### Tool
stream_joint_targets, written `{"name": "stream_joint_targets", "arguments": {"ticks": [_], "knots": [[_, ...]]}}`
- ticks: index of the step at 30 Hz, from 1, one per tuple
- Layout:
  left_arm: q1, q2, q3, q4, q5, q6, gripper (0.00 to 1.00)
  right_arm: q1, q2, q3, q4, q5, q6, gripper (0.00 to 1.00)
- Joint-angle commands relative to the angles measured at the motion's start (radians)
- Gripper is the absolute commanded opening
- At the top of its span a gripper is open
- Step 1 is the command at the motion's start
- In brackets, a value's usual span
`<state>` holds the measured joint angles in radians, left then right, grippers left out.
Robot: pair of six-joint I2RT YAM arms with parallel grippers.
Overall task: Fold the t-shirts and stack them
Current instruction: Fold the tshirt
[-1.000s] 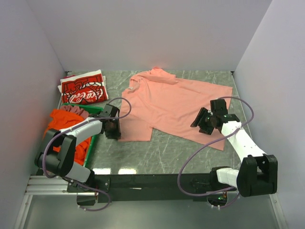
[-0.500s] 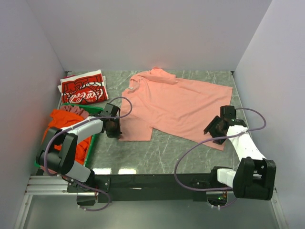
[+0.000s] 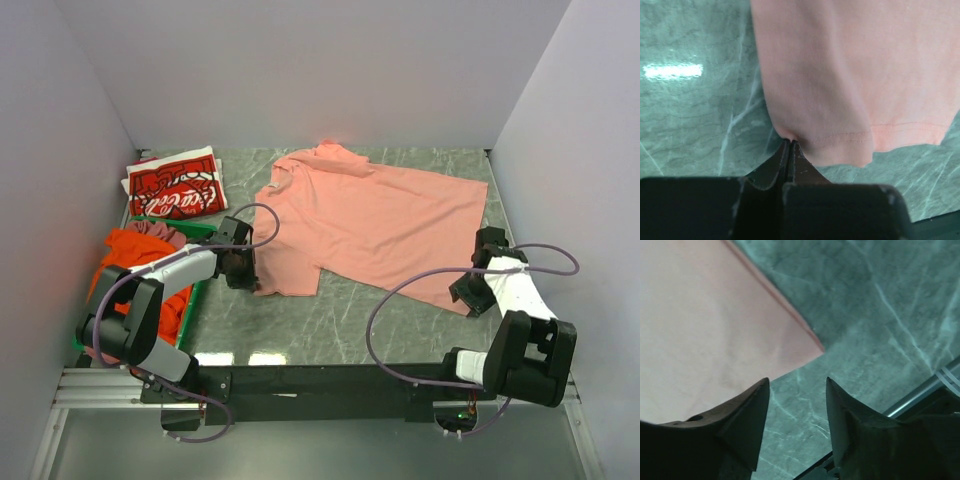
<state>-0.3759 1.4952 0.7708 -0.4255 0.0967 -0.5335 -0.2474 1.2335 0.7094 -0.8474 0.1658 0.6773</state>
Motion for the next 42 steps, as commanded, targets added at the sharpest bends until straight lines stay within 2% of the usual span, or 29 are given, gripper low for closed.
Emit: {"name": "stream_joint_targets", "arguments": {"ticks": [1,5,17,34,42], "knots": [[-0.004,-0.032,0.005,0.028,0.053,0.027,0.01,-0.026,0.038,0.045,-0.039,0.066,0.025,0.54],[-0.004,-0.026,0.008,0.039,0.077,0.026,0.01,-0.039,0.083,0.041,-0.029,0.077,0.027,0.48],[-0.004,0.005,0.008,0.053,0.120,0.027,0.01,-0.085,0.127,0.055,0.007,0.080,0.002,0.43],[-0.003,0.051,0.010,0.057,0.141,0.030,0.01,-0.096,0.233,0.050,0.119,0.001,0.013,0.32],[-0.003,0.066,0.005,0.054,0.130,0.027,0.00,-0.096,0.274,0.032,0.139,0.006,0.024,0.20]]}}
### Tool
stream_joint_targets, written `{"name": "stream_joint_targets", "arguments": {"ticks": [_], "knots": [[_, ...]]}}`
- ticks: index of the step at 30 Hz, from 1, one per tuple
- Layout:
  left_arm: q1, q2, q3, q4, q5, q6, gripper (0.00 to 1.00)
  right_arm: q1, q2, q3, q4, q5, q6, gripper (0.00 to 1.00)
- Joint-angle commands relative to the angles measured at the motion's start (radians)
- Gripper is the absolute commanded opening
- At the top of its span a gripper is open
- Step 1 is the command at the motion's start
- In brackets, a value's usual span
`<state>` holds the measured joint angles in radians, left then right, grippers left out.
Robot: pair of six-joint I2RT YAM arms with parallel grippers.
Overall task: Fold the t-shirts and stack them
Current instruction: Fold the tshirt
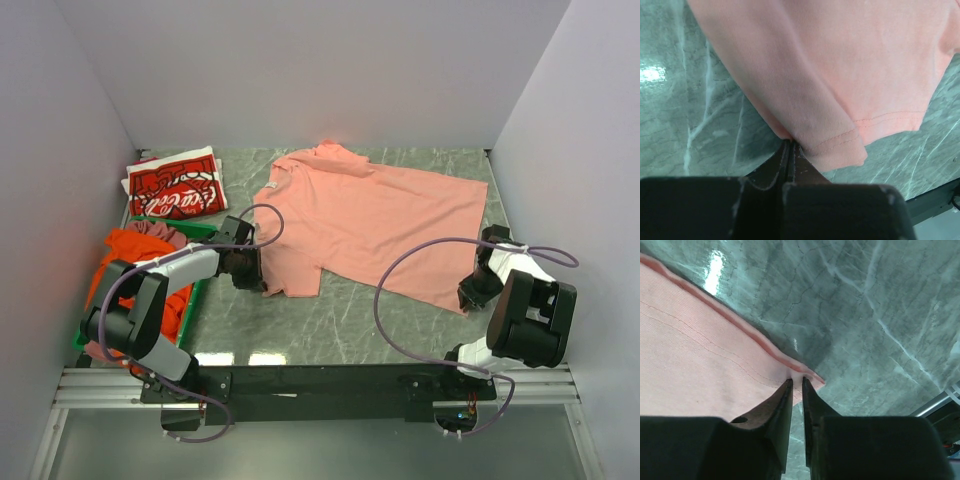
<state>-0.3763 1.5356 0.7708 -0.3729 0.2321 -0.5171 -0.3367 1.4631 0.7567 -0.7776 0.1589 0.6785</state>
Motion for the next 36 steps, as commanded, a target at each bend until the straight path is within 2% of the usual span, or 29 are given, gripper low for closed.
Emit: {"name": "stream_joint_targets", "arguments": {"ticks": [1,8,12,15,19,22,29,36], "knots": [[-0.003,0.029,0.005,0.000,-0.005,0.011,0.00,-0.007,0.048,-0.020,0.081,-0.001,0.027,0.19],[-0.004,0.032,0.002,0.005,0.015,0.009,0.01,-0.007,0.048,-0.063,0.103,-0.018,0.015,0.00],[-0.003,0.031,0.002,0.008,0.018,0.009,0.01,-0.007,0.010,-0.057,0.074,-0.013,0.001,0.00],[-0.003,0.031,0.001,0.009,0.026,0.009,0.00,-0.007,-0.027,-0.062,0.051,-0.036,-0.005,0.04],[-0.004,0.027,0.001,0.011,0.030,0.009,0.01,-0.007,-0.101,-0.085,0.015,-0.085,0.013,0.23],[-0.003,0.029,-0.001,0.014,0.039,0.009,0.01,-0.008,-0.132,-0.076,-0.021,-0.055,0.007,0.31],[-0.003,0.032,0.001,0.019,0.049,0.009,0.01,-0.018,-0.136,-0.030,-0.071,-0.036,0.006,0.35],[-0.003,0.031,0.001,0.022,0.055,0.008,0.00,-0.019,-0.103,-0.079,-0.029,-0.050,0.027,0.36]]}}
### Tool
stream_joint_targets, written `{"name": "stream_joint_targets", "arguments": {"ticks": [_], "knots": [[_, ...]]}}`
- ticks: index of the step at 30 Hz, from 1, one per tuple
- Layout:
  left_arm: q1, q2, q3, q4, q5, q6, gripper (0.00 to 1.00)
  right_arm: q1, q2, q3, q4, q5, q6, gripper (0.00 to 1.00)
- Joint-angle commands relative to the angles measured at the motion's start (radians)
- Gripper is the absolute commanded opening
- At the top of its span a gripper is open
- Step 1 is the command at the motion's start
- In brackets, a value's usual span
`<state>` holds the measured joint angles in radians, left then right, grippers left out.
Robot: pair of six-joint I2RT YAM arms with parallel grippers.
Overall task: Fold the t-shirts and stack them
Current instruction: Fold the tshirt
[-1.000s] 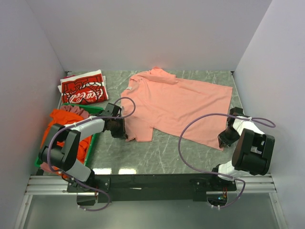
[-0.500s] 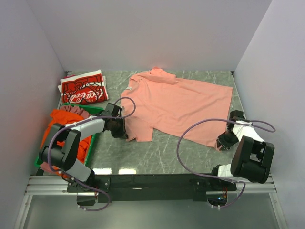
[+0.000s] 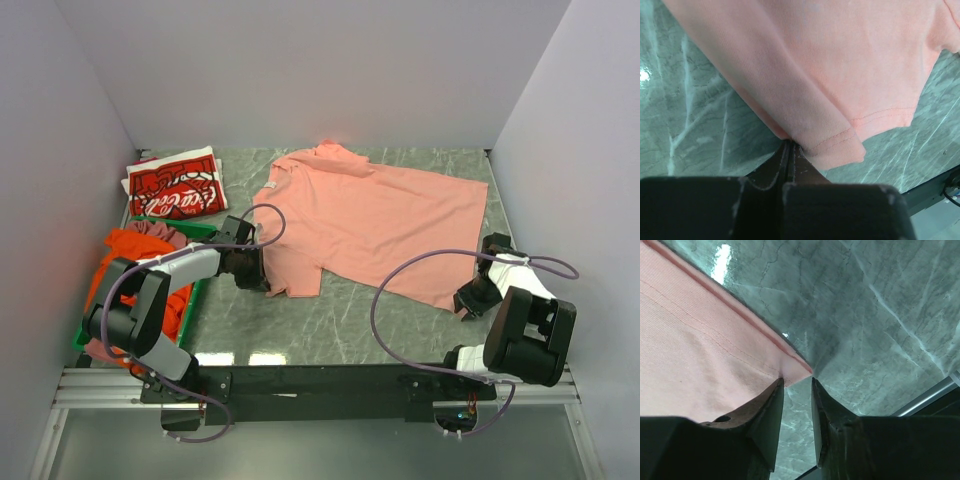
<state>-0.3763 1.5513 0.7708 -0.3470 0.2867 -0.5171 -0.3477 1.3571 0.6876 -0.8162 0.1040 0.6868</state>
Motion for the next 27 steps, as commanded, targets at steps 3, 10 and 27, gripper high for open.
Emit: {"name": "stream_joint_targets", "arguments": {"ticks": [3,10,27], "knots": [[-0.003,0.013,-0.001,-0.007,-0.014,0.006,0.01,-0.010,0.029,-0.010,0.038,0.005,0.016,0.36],[-0.004,0.009,-0.004,-0.009,-0.015,0.005,0.00,-0.025,0.051,-0.025,0.103,-0.033,0.033,0.32],[-0.003,-0.014,-0.004,-0.015,-0.006,0.014,0.00,-0.037,0.004,-0.005,0.097,-0.032,0.002,0.00]]}}
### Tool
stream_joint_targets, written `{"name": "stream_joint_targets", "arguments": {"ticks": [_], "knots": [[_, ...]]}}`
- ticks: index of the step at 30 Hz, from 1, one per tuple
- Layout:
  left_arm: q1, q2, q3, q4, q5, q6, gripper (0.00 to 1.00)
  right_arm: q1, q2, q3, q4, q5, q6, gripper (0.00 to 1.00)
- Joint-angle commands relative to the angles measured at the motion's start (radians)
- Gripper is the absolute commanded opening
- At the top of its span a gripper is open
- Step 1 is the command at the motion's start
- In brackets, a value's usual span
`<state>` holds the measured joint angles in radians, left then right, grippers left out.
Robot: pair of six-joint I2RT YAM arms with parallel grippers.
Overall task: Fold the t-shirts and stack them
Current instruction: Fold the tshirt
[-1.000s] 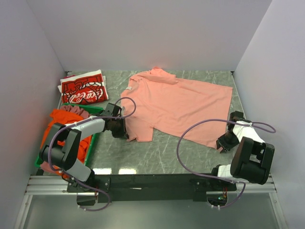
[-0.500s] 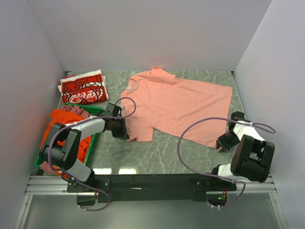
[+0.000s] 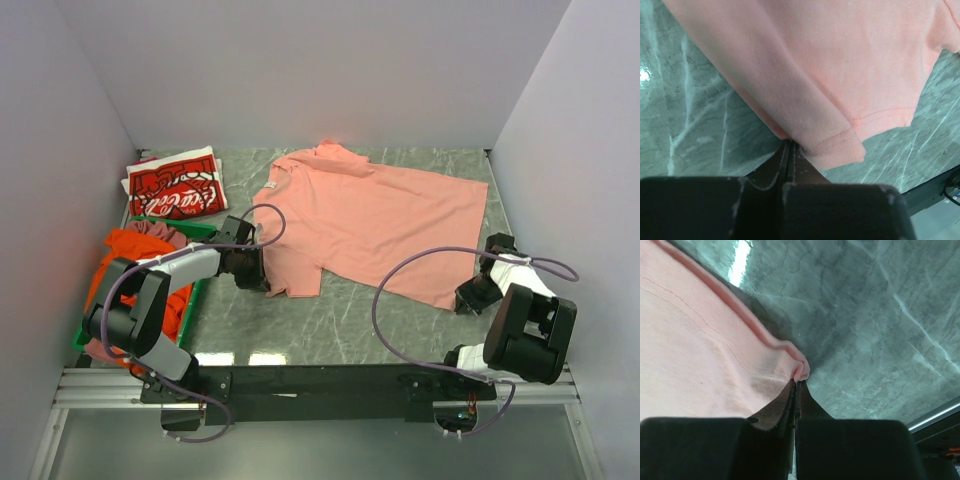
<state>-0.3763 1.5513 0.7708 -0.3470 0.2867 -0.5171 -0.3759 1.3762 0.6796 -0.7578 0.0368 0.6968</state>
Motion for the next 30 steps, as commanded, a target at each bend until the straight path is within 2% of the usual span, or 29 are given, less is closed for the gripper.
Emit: {"name": "stream_joint_targets", "arguments": {"ticks": [1,9,17,25,30], "knots": [[-0.003,-0.023,-0.007,-0.018,-0.009,0.014,0.00,-0.008,-0.025,0.029,0.014,0.037,-0.019,0.00],[0.042,-0.164,-0.038,-0.124,-0.030,-0.037,0.00,-0.006,-0.147,0.121,-0.156,0.038,-0.003,0.00],[0.051,-0.299,0.030,-0.257,-0.050,-0.052,0.00,0.017,-0.261,0.152,-0.268,0.000,-0.028,0.00],[0.051,-0.454,0.041,-0.405,-0.092,-0.087,0.00,0.231,-0.336,0.166,-0.360,0.101,0.036,0.00],[0.051,-0.551,0.061,-0.510,-0.115,-0.104,0.00,0.311,-0.404,0.143,-0.406,0.136,0.090,0.00]]}}
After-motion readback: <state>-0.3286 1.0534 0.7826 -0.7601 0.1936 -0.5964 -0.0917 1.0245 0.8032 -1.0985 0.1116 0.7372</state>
